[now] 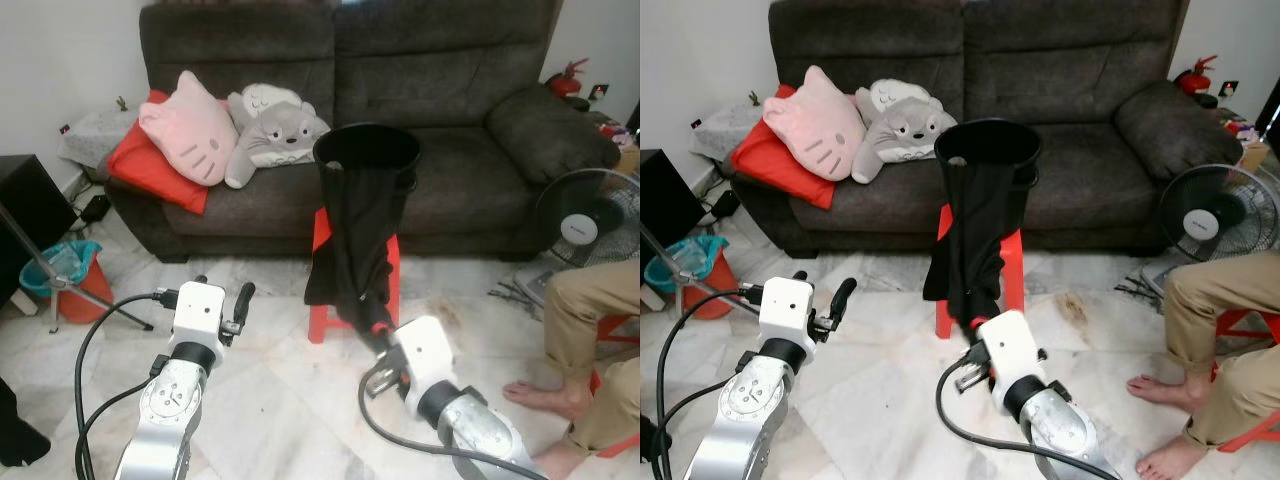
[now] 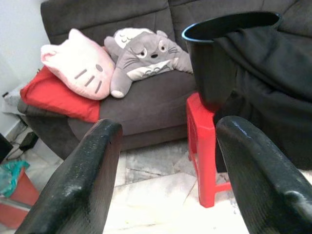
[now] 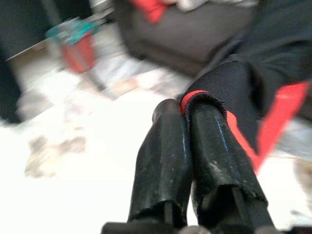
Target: Hang hanger
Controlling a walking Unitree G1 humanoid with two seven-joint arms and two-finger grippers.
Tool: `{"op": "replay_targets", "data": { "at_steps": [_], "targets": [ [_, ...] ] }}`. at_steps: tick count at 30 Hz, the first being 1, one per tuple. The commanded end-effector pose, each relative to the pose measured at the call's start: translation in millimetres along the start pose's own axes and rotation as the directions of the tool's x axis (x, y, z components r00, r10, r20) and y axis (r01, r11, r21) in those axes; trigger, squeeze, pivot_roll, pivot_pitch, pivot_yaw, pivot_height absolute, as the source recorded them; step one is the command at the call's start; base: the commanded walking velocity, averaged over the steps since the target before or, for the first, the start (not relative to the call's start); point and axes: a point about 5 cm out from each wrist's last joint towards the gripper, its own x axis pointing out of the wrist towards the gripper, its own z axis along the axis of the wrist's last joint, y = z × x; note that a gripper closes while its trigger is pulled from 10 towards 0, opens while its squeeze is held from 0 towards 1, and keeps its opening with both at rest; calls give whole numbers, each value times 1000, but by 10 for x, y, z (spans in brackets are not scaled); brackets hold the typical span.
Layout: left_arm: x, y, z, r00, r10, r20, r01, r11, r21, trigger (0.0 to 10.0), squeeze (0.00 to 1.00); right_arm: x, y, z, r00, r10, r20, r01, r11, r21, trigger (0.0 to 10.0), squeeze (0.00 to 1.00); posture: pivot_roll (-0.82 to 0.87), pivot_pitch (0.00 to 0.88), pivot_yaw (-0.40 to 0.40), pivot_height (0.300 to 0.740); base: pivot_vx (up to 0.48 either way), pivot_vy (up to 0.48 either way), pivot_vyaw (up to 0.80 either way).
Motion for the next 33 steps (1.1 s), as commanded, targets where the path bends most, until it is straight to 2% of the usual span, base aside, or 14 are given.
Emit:
{"op": "replay_targets", "data": {
  "at_steps": [1,5,8,12,18,19,21,22,24,26,27,28,29,33],
  "targets": [
    [15,22,-23,1000,9,-14,-9,1000,21,10000,0,-36,199,23,987,162,-22,-162,987,24,10000,0,-59,0,67,740,0,0,0],
    [16,16,-29,1000,7,-18,-6,1000,22,10000,0,-88,333,42,956,292,-27,-290,956,49,10000,0,-59,0,67,740,0,0,0],
    [22,13,-31,1000,4,-20,-4,1000,25,10000,0,-138,442,-10,908,407,-102,-407,913,23,10000,0,-55,0,66,740,0,0,0],
    [26,10,-34,1000,3,-23,-2,1000,26,10000,0,-131,431,-40,903,410,-132,-414,910,-2,10000,0,-54,0,66,740,0,0,0],
    [33,8,-35,1000,3,-23,-2,1000,27,10000,0,15,114,-64,974,176,-143,-180,984,-13,10000,0,-52,0,67,740,0,0,0],
    [37,9,-34,1000,2,-22,-2,1000,27,10000,0,60,-40,-37,992,42,-116,-45,999,-29,10000,0,-49,0,67,740,0,0,0],
    [42,11,-33,1000,3,-21,-3,1000,27,10000,0,82,-194,-20,990,-93,-104,93,996,-5,10000,0,-50,0,68,740,0,0,0],
    [45,13,-33,1000,4,-21,-4,1000,27,10000,0,86,-276,-19,981,-165,-104,168,986,17,10000,0,-50,0,68,740,0,0,0],
    [53,16,-37,1000,8,-19,-7,1000,26,10000,0,43,-562,-3,909,-409,-78,413,909,52,10000,0,-49,0,69,740,0,0,0],
    [51,17,-46,1000,16,-17,-16,1000,20,10000,0,2,-630,-12,883,-467,-58,470,880,75,10000,0,-44,0,65,740,0,0,0],
    [44,41,-97,999,48,-26,-48,999,16,10000,0,-87,-705,-1,826,-563,-3,559,820,125,10000,0,-39,0,59,740,0,0,0],
    [44,41,-97,999,48,-26,-48,999,16,10000,0,-87,-705,-1,826,-563,-3,559,820,125,10000,0,-39,0,59,740,0,0,0],
    [38,61,-129,997,69,-32,-69,998,10,10000,0,-148,-733,3,789,-614,25,604,782,154,10000,0,-38,0,54,740,0,0,0],
    [42,102,-146,994,105,-32,-105,994,0,10000,0,-293,-768,-35,722,-690,48,669,715,202,10000,0,-37,0,50,740,0,0,0]
  ]
}}
